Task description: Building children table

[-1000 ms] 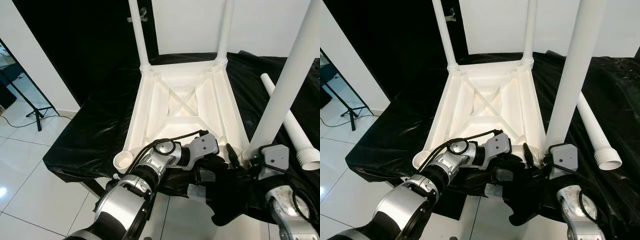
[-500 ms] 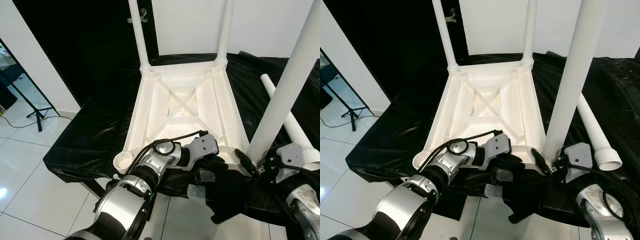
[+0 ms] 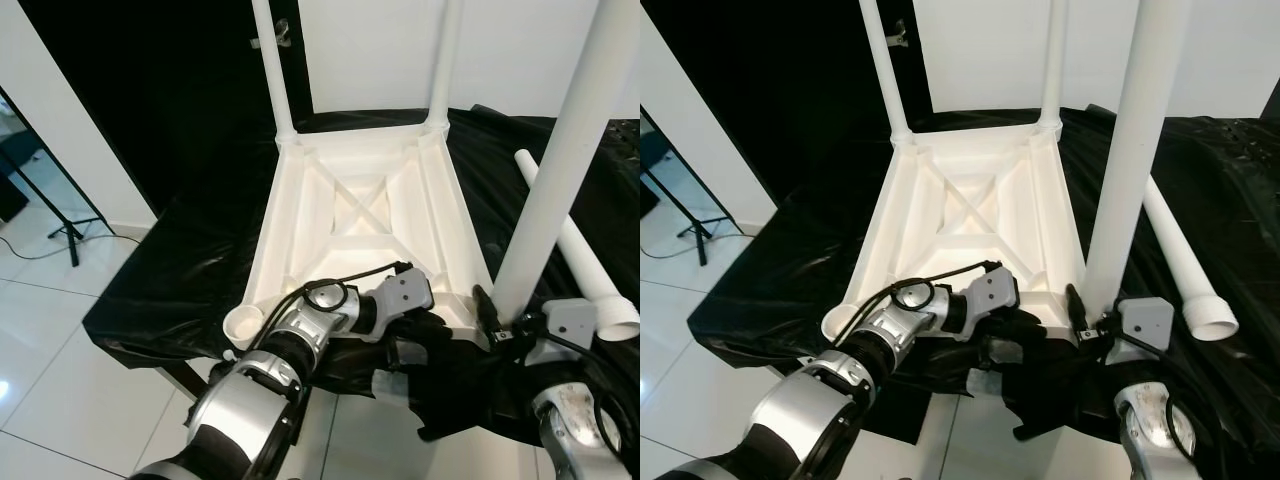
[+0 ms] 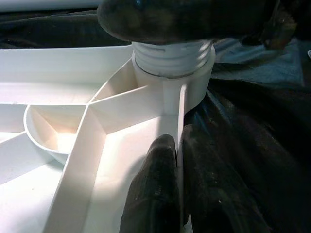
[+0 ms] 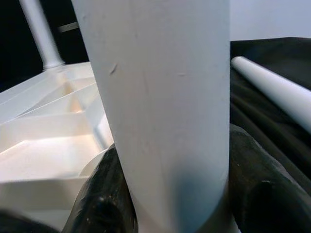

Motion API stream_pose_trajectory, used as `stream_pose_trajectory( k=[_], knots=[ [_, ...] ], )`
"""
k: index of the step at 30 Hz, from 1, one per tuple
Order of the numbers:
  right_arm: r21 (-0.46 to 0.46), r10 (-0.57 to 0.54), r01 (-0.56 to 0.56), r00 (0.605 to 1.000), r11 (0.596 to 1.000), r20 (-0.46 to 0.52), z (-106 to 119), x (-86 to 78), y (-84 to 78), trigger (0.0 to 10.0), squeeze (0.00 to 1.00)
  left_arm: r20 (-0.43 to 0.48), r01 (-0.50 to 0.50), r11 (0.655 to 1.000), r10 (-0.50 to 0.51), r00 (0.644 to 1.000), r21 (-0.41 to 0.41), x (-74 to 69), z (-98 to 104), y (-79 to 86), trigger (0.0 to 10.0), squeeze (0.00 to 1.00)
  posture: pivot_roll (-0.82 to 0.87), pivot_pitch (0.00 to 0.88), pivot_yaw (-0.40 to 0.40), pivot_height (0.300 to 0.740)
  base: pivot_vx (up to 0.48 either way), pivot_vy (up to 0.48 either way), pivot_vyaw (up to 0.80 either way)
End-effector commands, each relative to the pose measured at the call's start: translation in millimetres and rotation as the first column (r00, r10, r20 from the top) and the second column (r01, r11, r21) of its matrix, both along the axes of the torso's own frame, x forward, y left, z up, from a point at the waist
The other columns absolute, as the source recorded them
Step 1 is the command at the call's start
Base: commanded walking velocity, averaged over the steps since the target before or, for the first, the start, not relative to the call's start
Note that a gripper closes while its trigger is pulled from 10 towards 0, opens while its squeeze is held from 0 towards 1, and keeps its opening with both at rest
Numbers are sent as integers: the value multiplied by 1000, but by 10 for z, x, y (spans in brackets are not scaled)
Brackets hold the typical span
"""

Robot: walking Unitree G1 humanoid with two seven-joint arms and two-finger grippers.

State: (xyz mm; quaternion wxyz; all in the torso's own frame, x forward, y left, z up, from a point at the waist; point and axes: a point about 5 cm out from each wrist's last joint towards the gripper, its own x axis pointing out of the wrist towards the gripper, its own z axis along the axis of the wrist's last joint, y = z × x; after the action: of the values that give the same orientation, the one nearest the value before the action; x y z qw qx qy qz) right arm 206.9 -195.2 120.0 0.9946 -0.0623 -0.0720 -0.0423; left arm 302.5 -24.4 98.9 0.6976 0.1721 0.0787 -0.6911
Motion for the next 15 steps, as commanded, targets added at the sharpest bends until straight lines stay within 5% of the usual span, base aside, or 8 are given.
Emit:
stream_pose_trajectory(
  k=[1,5,6,8,9,10,13,15],
  knots=[
    [-12,-55,55,998,998,-29,-64,-26,-40,0,0,-58,-178,978,185,981,109,-52,-347,122,10000,0,13,0,93,740,0,0,0],
    [-1,-104,104,994,995,-25,-60,-26,-82,0,0,-56,-183,977,190,980,111,-41,-347,143,10000,0,7,0,96,740,0,0,0],
    [3,-89,89,995,996,-34,-64,-8,-80,7961,0,-55,-183,977,190,980,113,-39,-347,144,10000,0,4,0,97,740,0,0,0],
    [5,-78,78,996,997,-40,-67,4,-77,7961,0,-55,-183,977,190,980,113,-38,-346,144,10000,0,4,0,97,740,0,0,0],
    [7,-46,46,998,999,-44,-63,25,-73,10000,0,-54,-182,977,189,980,112,-38,-342,136,10000,0,3,0,98,740,0,0,0],
    [-3,-13,12,999,1000,-42,-51,49,-72,10000,1000,-54,-181,977,188,981,111,-38,-336,126,10000,0,1,0,99,740,0,0,0],
    [-11,9,-9,999,1000,-39,-42,64,-73,10000,1000,-54,-180,977,187,981,110,-37,-332,119,10000,0,1,0,99,740,0,0,0],
    [-52,130,-132,990,990,-49,32,127,-56,10000,1000,-53,-180,978,187,981,108,-37,-328,114,10000,0,1,0,97,740,0,0,0]
  ],
)
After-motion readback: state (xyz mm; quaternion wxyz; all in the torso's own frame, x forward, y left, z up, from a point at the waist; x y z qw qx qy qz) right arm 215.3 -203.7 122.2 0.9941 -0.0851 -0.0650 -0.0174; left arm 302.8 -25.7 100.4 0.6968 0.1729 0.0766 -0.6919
